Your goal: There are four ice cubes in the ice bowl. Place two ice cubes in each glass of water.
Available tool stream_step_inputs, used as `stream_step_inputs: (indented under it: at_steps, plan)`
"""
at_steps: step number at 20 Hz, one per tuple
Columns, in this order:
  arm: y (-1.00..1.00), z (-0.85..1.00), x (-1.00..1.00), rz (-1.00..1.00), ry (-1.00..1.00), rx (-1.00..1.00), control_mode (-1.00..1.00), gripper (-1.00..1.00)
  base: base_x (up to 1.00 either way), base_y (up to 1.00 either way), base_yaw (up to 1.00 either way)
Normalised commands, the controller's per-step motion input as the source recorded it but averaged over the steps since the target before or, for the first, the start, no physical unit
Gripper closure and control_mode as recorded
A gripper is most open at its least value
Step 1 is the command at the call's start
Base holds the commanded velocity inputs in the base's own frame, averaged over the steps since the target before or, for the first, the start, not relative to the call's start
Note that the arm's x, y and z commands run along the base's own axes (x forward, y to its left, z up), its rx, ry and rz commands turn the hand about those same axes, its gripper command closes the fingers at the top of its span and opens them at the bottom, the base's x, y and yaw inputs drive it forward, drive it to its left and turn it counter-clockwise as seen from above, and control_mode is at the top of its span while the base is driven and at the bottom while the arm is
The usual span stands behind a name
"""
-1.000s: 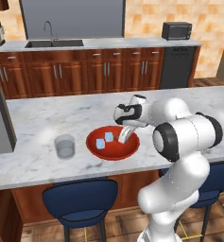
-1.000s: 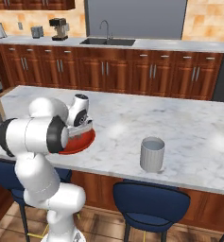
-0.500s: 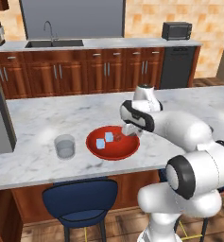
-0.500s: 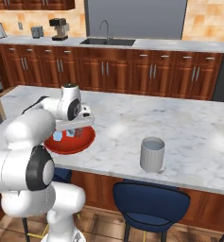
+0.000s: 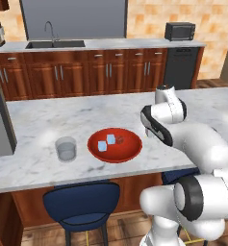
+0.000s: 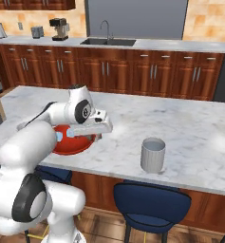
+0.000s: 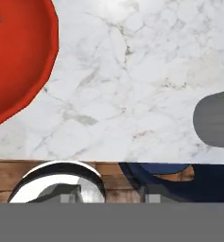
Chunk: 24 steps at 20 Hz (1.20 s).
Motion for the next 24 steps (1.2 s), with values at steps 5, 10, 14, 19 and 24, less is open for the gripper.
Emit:
stream_step_inputs:
  at_steps: [5,10,14,19,24]
  plan:
    - [-1.00,0.34,0.11,-0.39,0.13,-0.04,-1.00,1.00,0.00,0.00,0.00]
    - [-1.00,0.17,0.03,-0.20,0.00,0.00,-1.00,1.00,0.00,0.00,0.00]
    - [-1.00,0.03,0.12,-0.02,-0.09,0.04,-1.00,1.00,0.00,0.00,0.00]
    - [-0.85,0.00,0.34,0.01,-0.17,0.12,-1.00,1.00,0.00,0.00,0.00]
    - [-0.26,0.00,0.42,0.01,-0.06,0.09,-1.00,1.00,0.00,0.00,0.00]
